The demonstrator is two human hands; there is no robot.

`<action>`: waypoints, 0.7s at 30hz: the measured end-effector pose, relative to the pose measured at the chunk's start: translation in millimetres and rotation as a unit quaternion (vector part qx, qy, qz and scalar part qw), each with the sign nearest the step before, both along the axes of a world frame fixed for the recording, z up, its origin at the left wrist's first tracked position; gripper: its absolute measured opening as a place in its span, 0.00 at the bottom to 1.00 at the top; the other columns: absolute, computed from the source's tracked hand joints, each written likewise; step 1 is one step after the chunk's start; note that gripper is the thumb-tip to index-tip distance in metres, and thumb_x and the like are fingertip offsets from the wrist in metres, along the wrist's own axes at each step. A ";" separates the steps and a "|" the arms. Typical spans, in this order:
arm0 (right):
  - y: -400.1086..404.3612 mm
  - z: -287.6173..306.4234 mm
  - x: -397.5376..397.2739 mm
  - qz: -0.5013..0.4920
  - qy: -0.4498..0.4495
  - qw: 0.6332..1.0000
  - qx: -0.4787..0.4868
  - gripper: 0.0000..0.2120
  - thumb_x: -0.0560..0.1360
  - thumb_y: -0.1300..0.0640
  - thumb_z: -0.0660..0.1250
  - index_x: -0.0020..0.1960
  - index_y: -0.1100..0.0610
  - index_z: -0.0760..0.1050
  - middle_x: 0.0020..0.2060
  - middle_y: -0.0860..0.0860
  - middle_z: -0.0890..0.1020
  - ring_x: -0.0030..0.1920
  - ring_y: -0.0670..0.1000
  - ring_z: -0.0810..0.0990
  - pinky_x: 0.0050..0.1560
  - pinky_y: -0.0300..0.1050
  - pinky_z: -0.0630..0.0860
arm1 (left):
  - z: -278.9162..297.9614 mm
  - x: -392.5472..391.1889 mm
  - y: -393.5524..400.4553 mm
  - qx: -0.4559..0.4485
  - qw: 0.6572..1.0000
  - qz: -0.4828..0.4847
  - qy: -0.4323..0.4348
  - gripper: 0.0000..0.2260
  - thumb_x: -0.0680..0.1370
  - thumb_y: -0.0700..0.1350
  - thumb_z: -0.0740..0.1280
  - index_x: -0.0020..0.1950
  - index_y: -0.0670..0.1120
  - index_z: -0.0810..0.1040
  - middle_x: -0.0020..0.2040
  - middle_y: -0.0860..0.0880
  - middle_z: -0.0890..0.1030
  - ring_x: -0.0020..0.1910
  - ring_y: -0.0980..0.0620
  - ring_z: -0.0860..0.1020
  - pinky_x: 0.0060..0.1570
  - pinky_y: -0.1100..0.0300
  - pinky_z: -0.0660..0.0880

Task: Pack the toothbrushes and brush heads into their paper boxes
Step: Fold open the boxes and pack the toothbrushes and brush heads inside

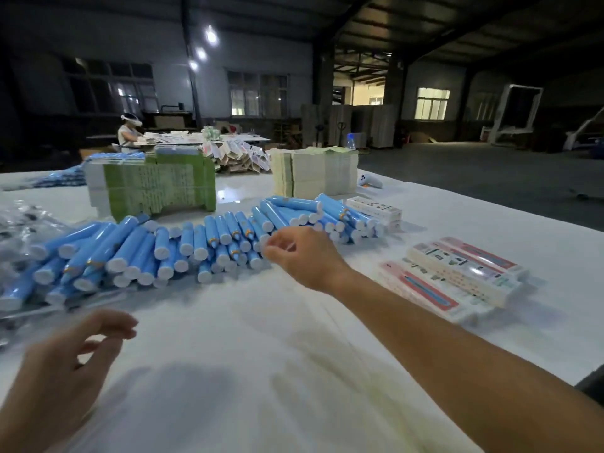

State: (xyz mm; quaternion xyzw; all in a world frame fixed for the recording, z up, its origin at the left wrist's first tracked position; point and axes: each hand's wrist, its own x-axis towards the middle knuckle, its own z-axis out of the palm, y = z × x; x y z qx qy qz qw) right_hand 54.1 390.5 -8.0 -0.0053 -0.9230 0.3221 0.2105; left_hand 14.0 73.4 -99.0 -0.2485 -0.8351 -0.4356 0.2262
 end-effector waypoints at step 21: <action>-250.4 -30.9 -51.1 0.336 -0.070 0.840 -0.421 0.06 0.79 0.59 0.65 0.48 0.53 0.80 0.33 0.46 0.81 0.34 0.43 0.78 0.36 0.39 0.74 | 40.8 -6.6 -135.2 -0.240 0.815 0.431 -0.304 0.26 0.78 0.49 0.63 0.75 0.54 0.60 0.71 0.39 0.63 0.70 0.31 0.64 0.66 0.36 0.65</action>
